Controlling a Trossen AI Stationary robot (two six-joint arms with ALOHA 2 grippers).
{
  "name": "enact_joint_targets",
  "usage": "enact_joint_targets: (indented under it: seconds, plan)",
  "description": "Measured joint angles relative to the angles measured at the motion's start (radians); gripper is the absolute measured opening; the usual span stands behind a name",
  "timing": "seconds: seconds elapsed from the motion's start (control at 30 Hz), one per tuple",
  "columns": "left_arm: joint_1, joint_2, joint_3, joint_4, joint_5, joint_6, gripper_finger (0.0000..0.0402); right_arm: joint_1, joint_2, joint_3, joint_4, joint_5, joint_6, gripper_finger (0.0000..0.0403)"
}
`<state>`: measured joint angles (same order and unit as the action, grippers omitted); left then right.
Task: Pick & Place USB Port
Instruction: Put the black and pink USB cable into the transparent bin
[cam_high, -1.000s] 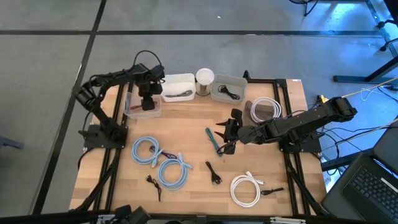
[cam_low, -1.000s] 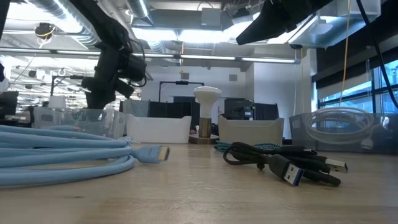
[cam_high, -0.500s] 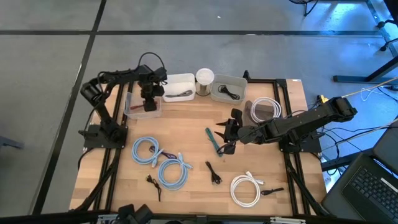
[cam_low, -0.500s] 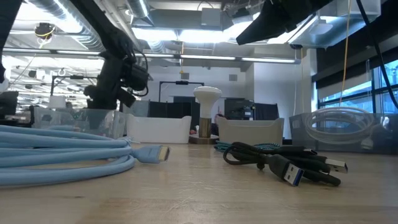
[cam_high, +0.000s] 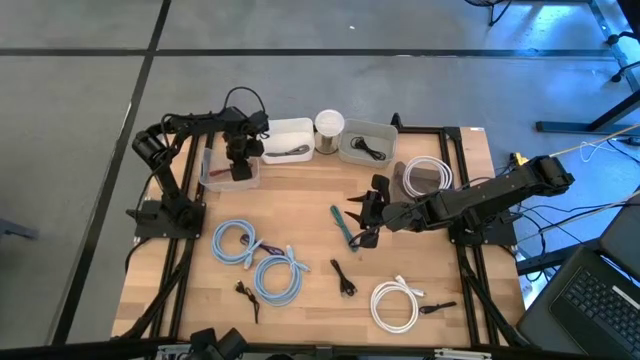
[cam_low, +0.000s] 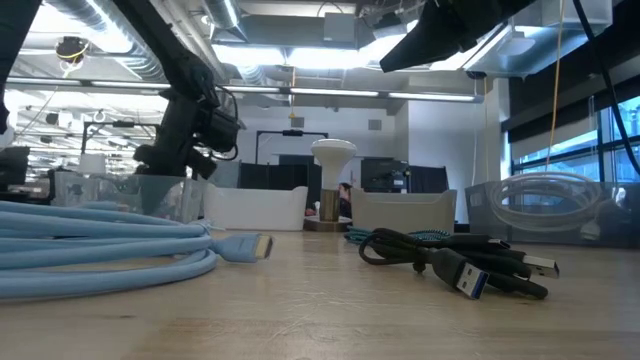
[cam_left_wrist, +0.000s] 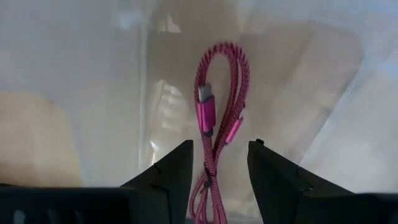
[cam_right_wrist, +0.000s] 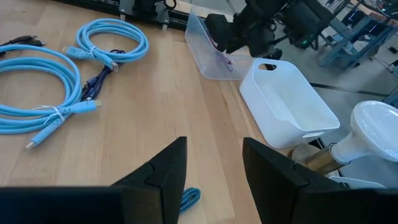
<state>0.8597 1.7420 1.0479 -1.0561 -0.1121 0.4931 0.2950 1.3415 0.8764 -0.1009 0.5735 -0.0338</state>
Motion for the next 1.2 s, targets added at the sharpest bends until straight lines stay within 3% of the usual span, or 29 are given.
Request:
enact_joint_targets:
  seconds: [0.37, 0.43, 0.57, 0.67, 1.2]
  plan:
    - [0.0, -0.006, -0.072, 0.09, -0.015, -0.003, 0.0134, 0.0, 0.0, 0.0, 0.0, 0.0, 0.0, 0.0159]
    - [0.0, -0.006, -0.073, 0.094, -0.021, -0.001, 0.0109, 0.0, 0.0, 0.0, 0.0, 0.0, 0.0, 0.0159]
    - [0.0, -0.005, -0.074, 0.1, -0.035, 0.006, 0.0021, 0.0, 0.0, 0.0, 0.0, 0.0, 0.0, 0.0159]
    - [0.0, -0.004, -0.074, 0.102, -0.035, 0.01, 0.0005, 0.0, 0.0, 0.0, 0.0, 0.0, 0.0, 0.0159]
    - [-0.009, -0.19, -0.052, -0.022, -0.078, 0.006, 0.0001, 0.0, 0.0, 0.0, 0.0, 0.0, -0.001, 0.0159]
